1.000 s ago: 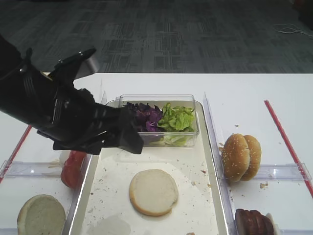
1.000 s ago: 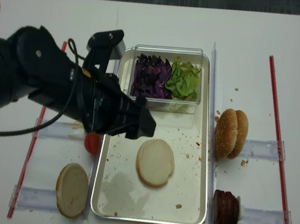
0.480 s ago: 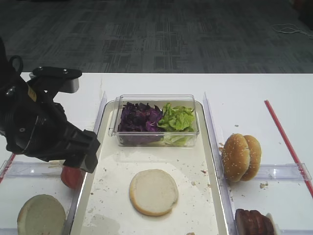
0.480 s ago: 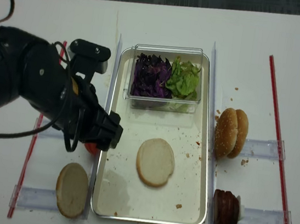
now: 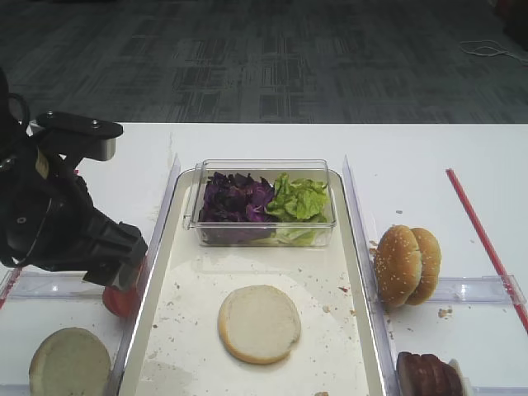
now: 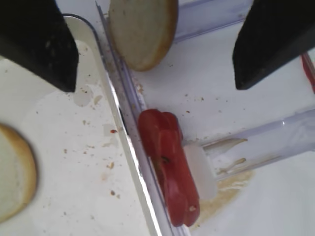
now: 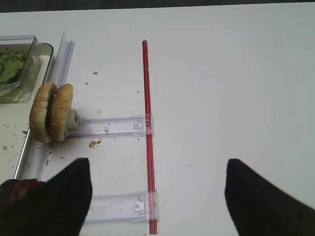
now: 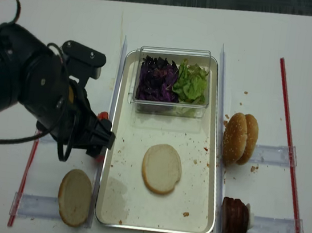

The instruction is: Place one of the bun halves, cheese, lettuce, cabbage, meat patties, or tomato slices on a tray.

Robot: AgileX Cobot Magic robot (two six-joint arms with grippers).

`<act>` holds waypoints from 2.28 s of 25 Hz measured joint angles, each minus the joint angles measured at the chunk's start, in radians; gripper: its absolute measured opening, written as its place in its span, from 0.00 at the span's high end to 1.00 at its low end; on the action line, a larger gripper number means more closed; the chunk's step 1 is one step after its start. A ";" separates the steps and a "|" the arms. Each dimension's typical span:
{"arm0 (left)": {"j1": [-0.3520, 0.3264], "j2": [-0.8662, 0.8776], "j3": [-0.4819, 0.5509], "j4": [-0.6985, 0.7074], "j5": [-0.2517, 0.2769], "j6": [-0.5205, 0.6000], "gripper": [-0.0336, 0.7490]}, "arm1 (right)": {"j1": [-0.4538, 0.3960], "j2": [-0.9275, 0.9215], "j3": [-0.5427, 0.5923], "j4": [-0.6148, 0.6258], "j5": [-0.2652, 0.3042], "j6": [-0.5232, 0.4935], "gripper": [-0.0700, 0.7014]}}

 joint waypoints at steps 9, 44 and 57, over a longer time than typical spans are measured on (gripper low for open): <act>0.121 0.000 0.000 0.077 0.033 -0.077 0.16 | 0.000 0.000 0.000 0.000 0.000 0.000 0.15; 0.464 -0.307 0.000 -0.002 0.172 0.116 0.17 | 0.000 0.000 0.000 0.000 0.000 0.000 0.15; 0.464 -0.702 0.000 -0.034 0.242 0.116 0.17 | 0.000 0.000 0.000 0.000 0.000 -0.002 0.15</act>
